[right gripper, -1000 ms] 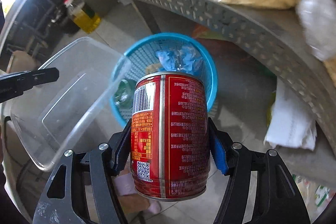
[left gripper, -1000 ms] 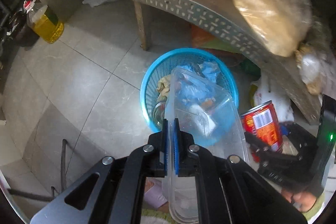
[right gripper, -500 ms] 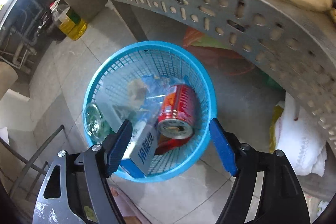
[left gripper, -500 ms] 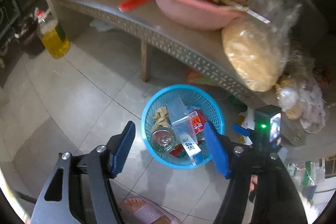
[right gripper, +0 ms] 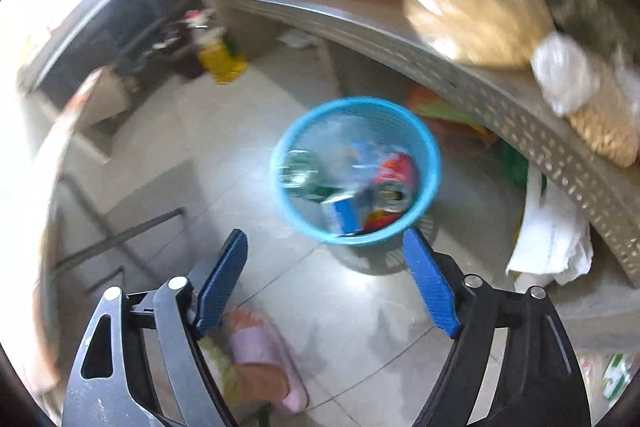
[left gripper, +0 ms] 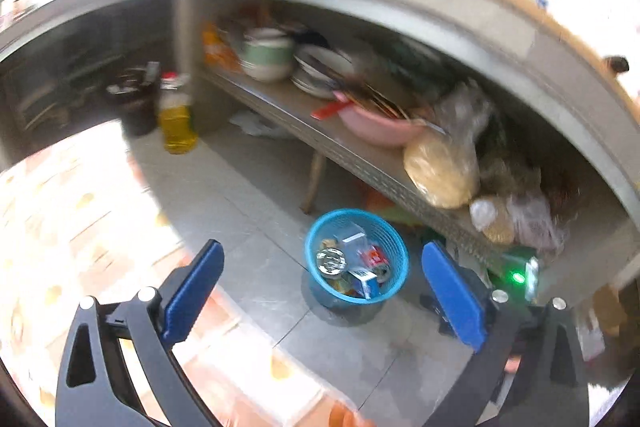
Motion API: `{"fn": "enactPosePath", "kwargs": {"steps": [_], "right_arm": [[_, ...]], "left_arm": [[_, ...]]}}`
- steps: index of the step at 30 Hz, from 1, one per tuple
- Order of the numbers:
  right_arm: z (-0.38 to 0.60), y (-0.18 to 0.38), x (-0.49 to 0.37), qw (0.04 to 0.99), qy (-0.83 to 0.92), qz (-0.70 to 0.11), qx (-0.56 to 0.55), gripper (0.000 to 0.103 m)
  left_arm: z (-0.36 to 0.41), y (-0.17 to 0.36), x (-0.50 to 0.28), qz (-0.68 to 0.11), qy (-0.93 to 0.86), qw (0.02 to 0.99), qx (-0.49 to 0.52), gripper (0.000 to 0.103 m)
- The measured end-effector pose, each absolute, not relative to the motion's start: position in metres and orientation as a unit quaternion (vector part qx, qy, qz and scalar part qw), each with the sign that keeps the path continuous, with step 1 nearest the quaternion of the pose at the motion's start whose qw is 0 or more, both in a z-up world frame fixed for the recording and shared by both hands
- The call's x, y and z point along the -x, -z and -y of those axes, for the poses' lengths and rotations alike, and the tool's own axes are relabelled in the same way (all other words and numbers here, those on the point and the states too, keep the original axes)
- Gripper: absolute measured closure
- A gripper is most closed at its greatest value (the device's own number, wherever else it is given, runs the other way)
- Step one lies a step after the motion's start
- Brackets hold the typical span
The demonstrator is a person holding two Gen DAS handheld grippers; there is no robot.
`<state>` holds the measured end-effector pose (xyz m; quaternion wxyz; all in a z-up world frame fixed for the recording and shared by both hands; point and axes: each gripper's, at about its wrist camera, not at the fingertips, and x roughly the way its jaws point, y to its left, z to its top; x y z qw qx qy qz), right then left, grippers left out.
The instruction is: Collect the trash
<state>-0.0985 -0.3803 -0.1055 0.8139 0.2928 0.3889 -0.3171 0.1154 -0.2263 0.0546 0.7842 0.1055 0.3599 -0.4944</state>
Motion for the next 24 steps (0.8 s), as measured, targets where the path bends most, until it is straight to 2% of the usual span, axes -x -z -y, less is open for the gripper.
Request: {"fn": "enactPosePath", "kwargs": {"steps": [4, 6, 13, 19, 24], "right_arm": [[0.331, 0.059, 0.082, 0.859, 0.271, -0.366, -0.234, 0.016], [0.302, 0.033, 0.074, 0.884, 0.243, -0.345, -0.201, 0.008], [0.234, -0.014, 0.04, 0.918, 0.193, -0.323, -0.123, 0.008], [0.202, -0.029, 0.041, 0.923, 0.224, -0.306, -0.056, 0.008], [0.192, -0.04, 0.055, 0.928, 0.259, -0.263, -0.054, 0.008]], "left_arm": [[0.156, -0.059, -0.101, -0.34, 0.416, 0.842, -0.053, 0.006], [0.131, -0.059, -0.094, -0.341, 0.379, 0.86, -0.033, 0.006], [0.065, -0.048, -0.064, -0.335, 0.207, 0.919, -0.011, 0.006], [0.048, -0.056, -0.046, -0.312, 0.169, 0.935, 0.012, 0.006], [0.039, -0.074, -0.042, -0.296, 0.143, 0.944, 0.02, 0.006]]}}
